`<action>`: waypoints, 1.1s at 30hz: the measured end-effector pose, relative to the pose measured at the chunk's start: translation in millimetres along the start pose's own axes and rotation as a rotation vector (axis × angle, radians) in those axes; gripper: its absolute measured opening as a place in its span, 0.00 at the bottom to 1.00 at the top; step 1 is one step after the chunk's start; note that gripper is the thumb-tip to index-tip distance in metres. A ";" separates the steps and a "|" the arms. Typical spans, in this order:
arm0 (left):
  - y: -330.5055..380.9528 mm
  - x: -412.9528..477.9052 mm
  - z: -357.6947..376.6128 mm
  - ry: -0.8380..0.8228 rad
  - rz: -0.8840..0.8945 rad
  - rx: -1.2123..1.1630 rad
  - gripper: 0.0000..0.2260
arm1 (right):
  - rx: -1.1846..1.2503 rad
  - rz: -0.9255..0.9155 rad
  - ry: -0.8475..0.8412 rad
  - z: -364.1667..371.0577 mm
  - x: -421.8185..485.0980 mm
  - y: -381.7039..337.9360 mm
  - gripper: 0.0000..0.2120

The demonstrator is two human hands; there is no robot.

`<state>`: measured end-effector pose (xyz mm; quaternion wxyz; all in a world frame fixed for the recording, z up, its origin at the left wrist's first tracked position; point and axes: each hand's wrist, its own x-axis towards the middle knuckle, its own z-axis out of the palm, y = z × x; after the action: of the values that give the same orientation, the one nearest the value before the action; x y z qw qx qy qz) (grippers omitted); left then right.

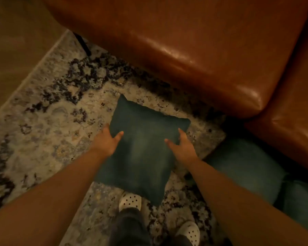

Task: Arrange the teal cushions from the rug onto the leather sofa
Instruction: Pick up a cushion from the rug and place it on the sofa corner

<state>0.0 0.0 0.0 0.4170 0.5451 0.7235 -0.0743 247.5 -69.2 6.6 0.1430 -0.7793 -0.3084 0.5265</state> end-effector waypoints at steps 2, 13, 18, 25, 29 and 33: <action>-12.3 29.7 10.0 -0.023 0.006 0.025 0.36 | -0.006 0.039 0.004 16.5 27.4 11.8 0.40; -72.7 146.0 84.2 -0.036 -0.027 -0.158 0.39 | -0.007 0.144 0.170 78.1 130.8 84.8 0.56; -81.1 157.0 87.2 -0.062 -0.157 -0.450 0.54 | 0.338 0.147 0.252 73.8 146.9 98.1 0.68; -86.1 108.0 71.3 -0.019 -0.127 -0.574 0.55 | 0.446 0.083 0.238 66.4 103.5 90.7 0.69; -85.8 64.0 47.6 0.044 -0.087 -0.625 0.53 | 0.446 -0.026 0.207 48.5 69.8 63.0 0.66; -71.4 34.2 18.4 0.086 -0.082 -0.688 0.52 | 0.409 -0.140 0.220 21.0 43.7 20.2 0.66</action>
<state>-53.1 -13.7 -59.9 0.5422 0.3456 0.7444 0.1803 246.4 -59.3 -45.0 0.3667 -0.7636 -0.2310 0.4786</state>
